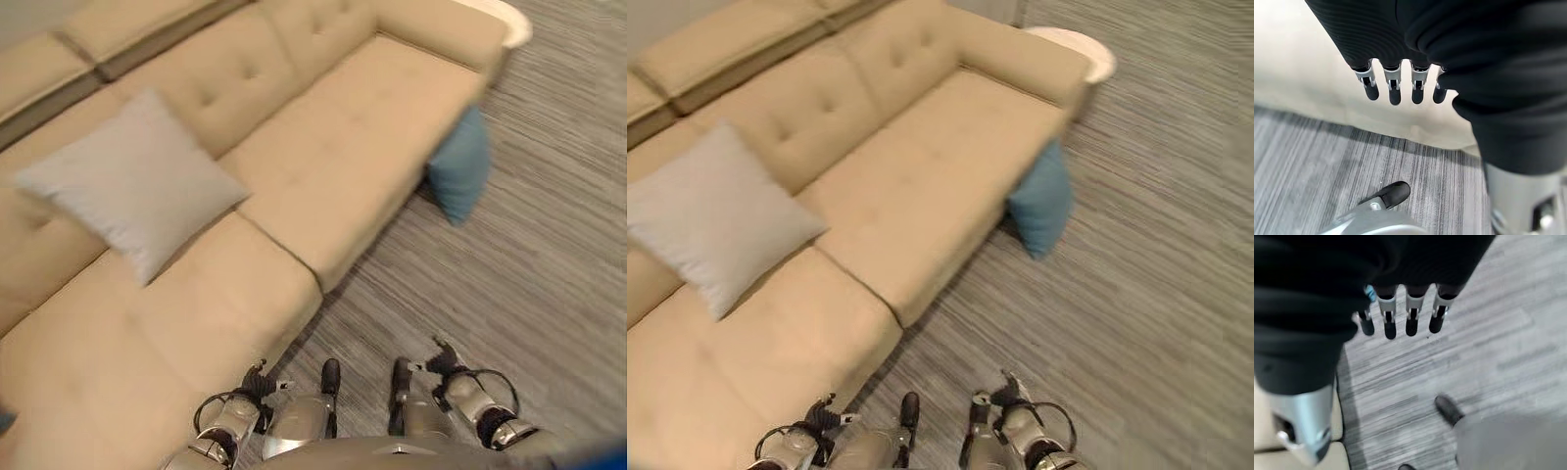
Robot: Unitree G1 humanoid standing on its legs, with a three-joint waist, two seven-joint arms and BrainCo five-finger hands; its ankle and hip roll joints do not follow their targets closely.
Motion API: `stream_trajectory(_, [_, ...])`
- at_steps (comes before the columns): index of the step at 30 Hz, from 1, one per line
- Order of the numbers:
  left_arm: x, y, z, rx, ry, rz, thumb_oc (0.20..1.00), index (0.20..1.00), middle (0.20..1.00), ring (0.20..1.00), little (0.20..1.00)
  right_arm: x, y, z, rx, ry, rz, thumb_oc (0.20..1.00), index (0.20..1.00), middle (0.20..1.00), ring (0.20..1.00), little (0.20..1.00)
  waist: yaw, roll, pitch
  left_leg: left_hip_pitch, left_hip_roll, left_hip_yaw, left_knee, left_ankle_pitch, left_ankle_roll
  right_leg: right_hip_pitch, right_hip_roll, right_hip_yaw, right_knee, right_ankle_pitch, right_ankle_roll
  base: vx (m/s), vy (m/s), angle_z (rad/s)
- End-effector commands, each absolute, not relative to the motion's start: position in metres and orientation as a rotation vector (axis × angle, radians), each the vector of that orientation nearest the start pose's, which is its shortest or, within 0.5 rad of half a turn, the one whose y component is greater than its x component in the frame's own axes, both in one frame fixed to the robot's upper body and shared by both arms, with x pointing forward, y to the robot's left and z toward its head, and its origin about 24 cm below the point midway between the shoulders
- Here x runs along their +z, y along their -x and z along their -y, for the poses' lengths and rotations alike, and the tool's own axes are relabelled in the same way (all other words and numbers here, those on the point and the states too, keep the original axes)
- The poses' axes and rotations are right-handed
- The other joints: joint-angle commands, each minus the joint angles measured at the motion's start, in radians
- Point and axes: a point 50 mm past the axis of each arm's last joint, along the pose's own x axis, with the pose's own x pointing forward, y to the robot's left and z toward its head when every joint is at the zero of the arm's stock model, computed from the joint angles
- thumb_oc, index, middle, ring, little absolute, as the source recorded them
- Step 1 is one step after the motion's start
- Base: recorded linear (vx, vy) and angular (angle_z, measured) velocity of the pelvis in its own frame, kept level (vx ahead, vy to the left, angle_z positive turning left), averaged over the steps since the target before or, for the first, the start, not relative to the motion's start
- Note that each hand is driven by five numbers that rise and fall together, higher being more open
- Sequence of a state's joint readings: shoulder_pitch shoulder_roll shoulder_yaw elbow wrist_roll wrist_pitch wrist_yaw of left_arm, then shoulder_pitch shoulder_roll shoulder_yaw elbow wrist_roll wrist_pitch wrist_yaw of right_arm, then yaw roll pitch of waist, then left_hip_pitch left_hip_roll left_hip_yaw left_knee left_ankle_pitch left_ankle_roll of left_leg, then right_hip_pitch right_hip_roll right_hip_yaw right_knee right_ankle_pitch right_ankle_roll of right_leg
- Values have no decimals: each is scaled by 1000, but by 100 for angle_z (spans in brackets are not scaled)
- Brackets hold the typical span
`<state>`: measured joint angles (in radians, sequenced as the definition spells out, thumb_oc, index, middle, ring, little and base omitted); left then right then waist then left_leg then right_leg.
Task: Pick up all the scattered cushions and arrange them neatly on the sofa.
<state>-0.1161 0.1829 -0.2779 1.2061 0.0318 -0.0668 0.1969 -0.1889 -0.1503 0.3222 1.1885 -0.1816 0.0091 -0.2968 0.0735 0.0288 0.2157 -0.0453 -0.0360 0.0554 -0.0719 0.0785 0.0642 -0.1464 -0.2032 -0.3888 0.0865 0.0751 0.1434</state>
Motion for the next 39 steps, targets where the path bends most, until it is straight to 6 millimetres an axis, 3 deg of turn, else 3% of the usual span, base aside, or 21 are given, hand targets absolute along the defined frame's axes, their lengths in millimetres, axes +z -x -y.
stream_trajectory(1, [-154, -132, -208, -2, -511, -1035, 1000, 1000, 1000, 1000, 1000, -134, -180, 206, 4, 751, -891, 1000, 1000, 1000, 1000, 1000, 51, -22, -33, 4, 9, -56, 49, -115, -46, 25, -5, -27, 50, -48, 11, -42, -18, -55])
stream_trajectory(3, [-154, -130, -209, 9, -501, -1040, 1000, 1000, 1000, 1000, 1000, -138, -171, 210, -3, 741, -929, 1000, 1000, 1000, 1000, 1000, 64, -34, -48, 3, 6, -9, 39, -103, -58, 73, -6, -97, 7, -62, 14, -13, -61, -68])
stream_trajectory(6, [-154, -129, -207, 15, -482, -1040, 1000, 1000, 1000, 1000, 1000, -137, -169, 216, -19, 744, -939, 1000, 1000, 1000, 1000, 1000, 68, -30, -58, 14, 15, 10, 34, -107, -64, 79, 2, -87, -23, -51, 16, 44, -116, -28])
stream_trajectory(10, [-157, -125, -201, 9, -452, -1053, 1000, 1000, 1000, 1000, 1000, -135, -167, 230, -80, 725, -951, 1000, 1000, 1000, 1000, 1000, 52, -14, -71, 26, 35, 14, 69, -124, -82, 115, 42, -44, -101, -47, -5, 96, -149, -33])
stream_trajectory(14, [-158, -126, -193, -11, -435, -1055, 1000, 1000, 1000, 1000, 1000, -137, -160, 238, -104, 721, -972, 1000, 1000, 1000, 1000, 1000, 42, -6, -51, -6, 77, 28, 227, -170, -119, 164, 71, -42, -140, -71, -27, 55, -145, -19])
stream_trajectory(19, [-157, -132, -185, -34, -436, -1033, 1000, 1000, 1000, 1000, 1000, -137, -155, 245, -132, 724, -994, 1000, 1000, 1000, 1000, 1000, 46, -19, -43, -86, 56, -17, 273, -148, -125, 169, 70, -18, -152, -77, -34, 99, -42, -27])
stream_trajectory(21, [-154, -140, -182, -55, -450, -1007, 1000, 1000, 1000, 1000, 1000, -139, -148, 247, -143, 721, -1016, 1000, 1000, 1000, 1000, 1000, 51, -26, -33, -145, 21, -55, 249, -122, -125, 184, 85, 6, -164, -82, -31, 191, -36, -10])
stream_trajectory(23, [-152, -148, -179, -65, -456, -983, 1000, 1000, 1000, 1000, 1000, -139, -147, 248, -153, 720, -1021, 1000, 1000, 1000, 1000, 1000, 67, -17, -21, -207, -5, -81, 223, -67, -128, 195, 113, 49, -167, -96, -29, 171, 27, -35])
stream_trajectory(26, [-152, -147, -179, -71, -462, -991, 1000, 1000, 1000, 1000, 1000, -141, -143, 247, -138, 730, -1033, 1000, 1000, 1000, 1000, 1000, 79, -7, -34, -176, -5, -100, 184, -73, -117, 212, 136, 105, -160, -124, -30, 236, 100, -119])
stream_trajectory(30, [-148, -157, -181, -82, -484, -957, 1000, 1000, 1000, 1000, 1000, -144, -136, 245, -142, 712, -1058, 1000, 1000, 1000, 1000, 1000, 74, -31, -48, -123, -12, -81, 215, -132, -64, 178, 120, 178, 24, -158, -21, 264, 168, -104])
stream_trajectory(31, [-143, -166, -182, -74, -493, -925, 1000, 1000, 1000, 1000, 1000, -145, -137, 242, -131, 708, -1060, 1000, 1000, 1000, 1000, 1000, 55, -26, -26, -106, -2, -67, 232, -156, -38, 72, 107, 202, 218, -125, 26, 147, 253, -126])
stream_trajectory(32, [-139, -175, -182, -67, -496, -895, 1000, 1000, 1000, 1000, 1000, -145, -140, 241, -124, 710, -1062, 1000, 1000, 1000, 1000, 1000, 28, -9, -9, -76, 13, -40, 229, -174, -22, -35, 61, 170, 356, -66, 69, 143, 241, -112])
stream_trajectory(34, [-138, -177, -182, -64, -494, -889, 1000, 1000, 1000, 1000, 1000, -145, -139, 240, -126, 708, -1068, 1000, 1000, 1000, 1000, 1000, 21, -6, -7, -54, 17, -27, 221, -182, -19, -49, 33, 138, 361, -61, 71, 178, 89, -59])
stream_trajectory(35, [-138, -176, -181, -62, -486, -887, 1000, 1000, 1000, 1000, 1000, -147, -133, 241, -126, 705, -1087, 1000, 1000, 1000, 1000, 1000, 8, -5, -14, 3, 17, -10, 191, -206, -17, -64, -2, 81, 273, -72, 42, 300, -4, -48])
stream_trajectory(39, [-139, -174, -182, -66, -470, -893, 1000, 1000, 1000, 1000, 1000, -148, -129, 245, -131, 701, -1106, 1000, 1000, 1000, 1000, 1000, -1, -11, -14, 82, 16, 3, 139, -232, -34, -65, -22, 15, 72, -17, 32, 340, -66, -43])
